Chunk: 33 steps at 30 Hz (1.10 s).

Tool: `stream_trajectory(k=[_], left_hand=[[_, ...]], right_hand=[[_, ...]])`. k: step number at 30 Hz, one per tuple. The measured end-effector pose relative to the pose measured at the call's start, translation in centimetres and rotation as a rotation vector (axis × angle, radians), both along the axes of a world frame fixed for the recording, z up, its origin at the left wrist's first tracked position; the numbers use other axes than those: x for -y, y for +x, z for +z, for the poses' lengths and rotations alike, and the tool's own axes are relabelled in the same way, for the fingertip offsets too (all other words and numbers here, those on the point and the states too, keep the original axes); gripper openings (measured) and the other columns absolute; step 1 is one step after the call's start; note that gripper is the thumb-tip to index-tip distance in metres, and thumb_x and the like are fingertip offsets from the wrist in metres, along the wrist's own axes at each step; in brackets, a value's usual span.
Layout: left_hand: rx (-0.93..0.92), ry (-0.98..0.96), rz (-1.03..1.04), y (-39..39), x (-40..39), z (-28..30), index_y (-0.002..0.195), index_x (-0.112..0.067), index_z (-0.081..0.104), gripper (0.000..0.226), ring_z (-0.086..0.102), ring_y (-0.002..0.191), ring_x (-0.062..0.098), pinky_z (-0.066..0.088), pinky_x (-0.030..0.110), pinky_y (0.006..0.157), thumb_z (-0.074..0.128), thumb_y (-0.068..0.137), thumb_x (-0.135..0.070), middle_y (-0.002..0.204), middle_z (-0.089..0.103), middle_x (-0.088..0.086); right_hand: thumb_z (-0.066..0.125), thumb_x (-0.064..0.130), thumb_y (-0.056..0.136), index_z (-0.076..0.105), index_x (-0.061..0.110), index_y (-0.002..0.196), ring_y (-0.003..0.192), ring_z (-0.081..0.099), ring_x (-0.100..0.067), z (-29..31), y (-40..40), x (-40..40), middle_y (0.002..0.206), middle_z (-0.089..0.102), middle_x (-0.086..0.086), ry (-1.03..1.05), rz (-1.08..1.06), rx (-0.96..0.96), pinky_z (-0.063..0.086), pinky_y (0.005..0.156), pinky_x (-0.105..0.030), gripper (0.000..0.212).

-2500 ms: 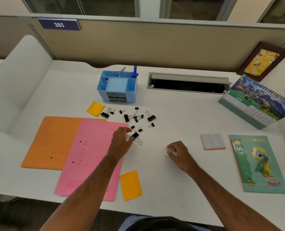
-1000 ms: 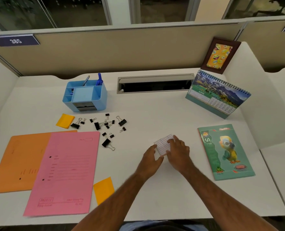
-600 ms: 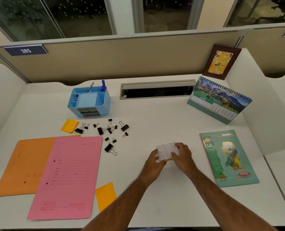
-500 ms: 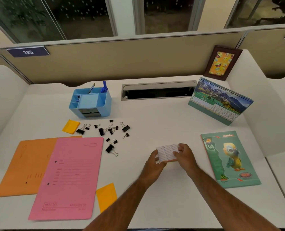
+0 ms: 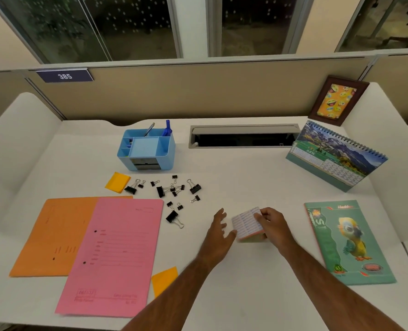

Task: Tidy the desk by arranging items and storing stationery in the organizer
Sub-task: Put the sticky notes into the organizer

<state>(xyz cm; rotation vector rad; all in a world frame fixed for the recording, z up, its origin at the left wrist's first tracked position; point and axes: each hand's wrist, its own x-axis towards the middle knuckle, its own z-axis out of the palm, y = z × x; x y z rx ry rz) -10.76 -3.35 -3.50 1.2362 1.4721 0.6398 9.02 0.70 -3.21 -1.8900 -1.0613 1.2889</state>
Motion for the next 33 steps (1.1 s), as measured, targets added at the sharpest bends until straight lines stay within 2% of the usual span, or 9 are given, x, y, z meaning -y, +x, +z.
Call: stream_trajectory(k=[2, 4, 7, 10, 14, 18, 23, 28, 33], left_hand=[[-0.016, 0.046, 0.041, -2.0, -0.6, -0.1, 0.158, -0.025, 0.027, 0.074, 0.053, 0.129, 0.013, 0.045, 0.034, 0.112, 0.067, 0.098, -0.012, 0.151, 0.045, -0.005], [-0.053, 0.097, 0.080, -4.4, -1.2, -0.1, 0.156, -0.028, 0.030, 0.071, 0.052, 0.127, 0.008, 0.045, 0.033, 0.111, 0.066, 0.097, -0.012, 0.149, 0.046, -0.008], [-0.117, 0.182, 0.139, -8.3, -1.8, -0.3, 0.148, -0.039, 0.034, 0.065, 0.051, 0.125, -0.001, 0.047, 0.031, 0.108, 0.065, 0.097, -0.013, 0.145, 0.048, -0.013], [-0.151, 0.207, 0.247, -12.3, -2.5, -0.6, 0.146, -0.037, 0.039, 0.062, 0.054, 0.126, 0.006, 0.050, 0.039, 0.107, 0.065, 0.095, -0.013, 0.141, 0.051, -0.013], [-0.221, 0.209, 0.350, -17.1, -3.7, -0.7, 0.149, -0.025, 0.040, 0.062, 0.051, 0.126, 0.014, 0.047, 0.046, 0.109, 0.068, 0.095, -0.012, 0.141, 0.051, -0.007], [-0.263, 0.203, 0.420, -21.3, -5.4, -0.6, 0.151, -0.025, 0.036, 0.062, 0.049, 0.126, 0.014, 0.047, 0.047, 0.109, 0.063, 0.097, -0.012, 0.143, 0.048, -0.006], [-0.277, 0.202, 0.461, -25.4, -7.7, -0.4, 0.151, -0.029, 0.035, 0.061, 0.047, 0.131, 0.014, 0.046, 0.044, 0.111, 0.063, 0.098, -0.015, 0.146, 0.045, -0.009], [-0.303, 0.231, 0.475, -28.6, -10.1, -0.7, 0.151, -0.025, 0.039, 0.059, 0.045, 0.134, 0.016, 0.044, 0.047, 0.113, 0.064, 0.098, -0.015, 0.147, 0.045, -0.007], [-0.385, 0.262, 0.458, -31.0, -12.7, -1.0, 0.147, -0.017, 0.043, 0.053, 0.046, 0.135, 0.023, 0.044, 0.049, 0.112, 0.064, 0.098, -0.013, 0.146, 0.047, 0.002]], right_hand=[[0.065, 0.013, 0.097, 0.066, 0.005, 0.096, 0.071, 0.070, -0.022, 0.5, -1.1, -0.7, 0.089, 0.074, -0.015, 0.011, 0.003, -0.029, 0.055, 0.044, -0.033, 0.008], [0.066, 0.010, 0.096, 0.068, 0.002, 0.098, 0.070, 0.070, -0.023, 1.1, -2.4, -1.5, 0.090, 0.075, -0.017, 0.018, -0.003, -0.089, 0.059, 0.048, -0.036, 0.009], [0.068, 0.003, 0.094, 0.067, -0.001, 0.112, 0.072, 0.072, -0.024, 2.4, -4.9, -3.1, 0.094, 0.076, -0.017, 0.051, -0.011, -0.207, 0.061, 0.053, -0.036, 0.019], [0.067, -0.004, 0.093, 0.060, 0.003, 0.121, 0.074, 0.075, -0.023, 3.9, -7.6, -4.9, 0.097, 0.076, -0.019, 0.095, 0.018, -0.271, 0.062, 0.056, -0.033, 0.030], [0.065, -0.005, 0.093, 0.044, 0.002, 0.112, 0.069, 0.074, -0.025, 5.7, -11.4, -7.7, 0.098, 0.074, -0.022, 0.159, 0.056, -0.255, 0.062, 0.059, -0.032, 0.029], [0.062, -0.006, 0.094, 0.049, 0.001, 0.105, 0.082, 0.076, -0.028, 7.0, -15.1, -10.8, 0.108, 0.072, -0.019, 0.216, 0.128, -0.221, 0.062, 0.062, -0.029, 0.018], [0.062, 0.000, 0.095, 0.060, 0.002, 0.113, 0.087, 0.076, -0.025, 7.8, -19.3, -14.8, 0.117, 0.070, -0.016, 0.256, 0.151, -0.171, 0.062, 0.069, -0.026, 0.018], [0.061, 0.001, 0.097, 0.058, 0.005, 0.123, 0.099, 0.072, -0.018, 8.3, -22.6, -18.2, 0.127, 0.065, -0.013, 0.307, 0.173, -0.145, 0.062, 0.075, -0.025, 0.027], [0.060, 0.001, 0.098, 0.053, 0.004, 0.132, 0.109, 0.068, -0.021, 8.1, -24.7, -20.8, 0.135, 0.060, -0.015, 0.336, 0.261, -0.109, 0.060, 0.074, -0.021, 0.035]])
